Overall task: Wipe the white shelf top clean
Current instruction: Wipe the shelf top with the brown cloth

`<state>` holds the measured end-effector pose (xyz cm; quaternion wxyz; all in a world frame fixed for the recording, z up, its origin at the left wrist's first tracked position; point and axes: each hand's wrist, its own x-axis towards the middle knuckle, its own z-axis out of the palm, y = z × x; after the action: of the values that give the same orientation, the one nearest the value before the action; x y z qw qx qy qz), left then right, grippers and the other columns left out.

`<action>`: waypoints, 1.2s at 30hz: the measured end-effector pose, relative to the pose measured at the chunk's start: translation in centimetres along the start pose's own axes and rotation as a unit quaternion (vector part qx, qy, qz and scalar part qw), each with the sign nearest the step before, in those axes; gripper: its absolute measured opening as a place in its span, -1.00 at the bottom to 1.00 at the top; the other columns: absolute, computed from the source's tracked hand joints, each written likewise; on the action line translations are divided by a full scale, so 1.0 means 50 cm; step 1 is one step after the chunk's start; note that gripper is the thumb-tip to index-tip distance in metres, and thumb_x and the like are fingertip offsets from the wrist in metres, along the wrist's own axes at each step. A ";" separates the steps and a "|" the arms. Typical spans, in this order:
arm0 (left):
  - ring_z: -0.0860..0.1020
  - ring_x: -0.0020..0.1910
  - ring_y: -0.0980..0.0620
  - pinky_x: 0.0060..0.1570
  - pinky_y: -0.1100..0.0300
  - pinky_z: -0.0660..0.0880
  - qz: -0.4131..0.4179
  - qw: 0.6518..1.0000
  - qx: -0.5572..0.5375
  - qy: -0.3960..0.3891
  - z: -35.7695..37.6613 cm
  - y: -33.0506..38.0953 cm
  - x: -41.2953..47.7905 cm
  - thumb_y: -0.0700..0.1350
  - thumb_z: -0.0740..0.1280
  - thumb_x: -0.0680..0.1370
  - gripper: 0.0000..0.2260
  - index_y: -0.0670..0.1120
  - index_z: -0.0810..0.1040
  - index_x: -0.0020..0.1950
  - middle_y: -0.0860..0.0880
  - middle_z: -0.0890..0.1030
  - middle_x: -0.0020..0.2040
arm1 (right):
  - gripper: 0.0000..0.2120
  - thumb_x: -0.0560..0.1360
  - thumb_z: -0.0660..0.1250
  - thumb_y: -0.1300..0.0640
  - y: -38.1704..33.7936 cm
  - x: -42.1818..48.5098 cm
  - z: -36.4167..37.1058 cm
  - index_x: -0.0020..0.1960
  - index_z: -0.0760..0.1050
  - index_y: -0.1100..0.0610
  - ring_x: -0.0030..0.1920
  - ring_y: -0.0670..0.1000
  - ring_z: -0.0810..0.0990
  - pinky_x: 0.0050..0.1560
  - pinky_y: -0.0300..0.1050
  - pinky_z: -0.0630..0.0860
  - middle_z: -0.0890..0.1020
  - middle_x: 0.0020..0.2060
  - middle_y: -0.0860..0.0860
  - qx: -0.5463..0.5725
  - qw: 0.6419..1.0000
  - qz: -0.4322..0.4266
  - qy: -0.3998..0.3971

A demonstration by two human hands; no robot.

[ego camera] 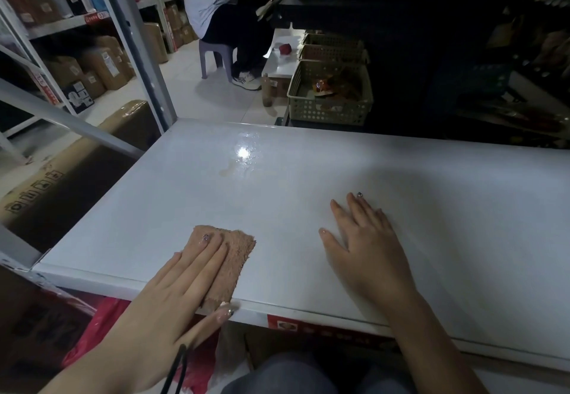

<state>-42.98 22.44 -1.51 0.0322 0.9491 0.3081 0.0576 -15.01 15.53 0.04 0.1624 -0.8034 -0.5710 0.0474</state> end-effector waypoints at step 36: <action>-0.40 0.36 0.37 0.25 0.43 -0.40 -0.059 0.995 -0.077 -0.034 -0.021 -0.034 0.150 0.48 -0.31 0.33 -0.25 0.12 -0.28 0.41 0.25 -0.28 0.44 | -0.45 0.57 -0.07 -0.19 0.000 0.002 0.002 0.52 -0.05 -0.10 0.49 -0.11 -0.19 0.37 -0.19 -0.36 -0.08 0.53 -0.06 0.006 1.000 0.005 0.001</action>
<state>-38.09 28.22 0.04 0.1184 0.9254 0.3568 0.0467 -15.01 15.62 -0.05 0.1676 -0.8053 -0.5664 0.0511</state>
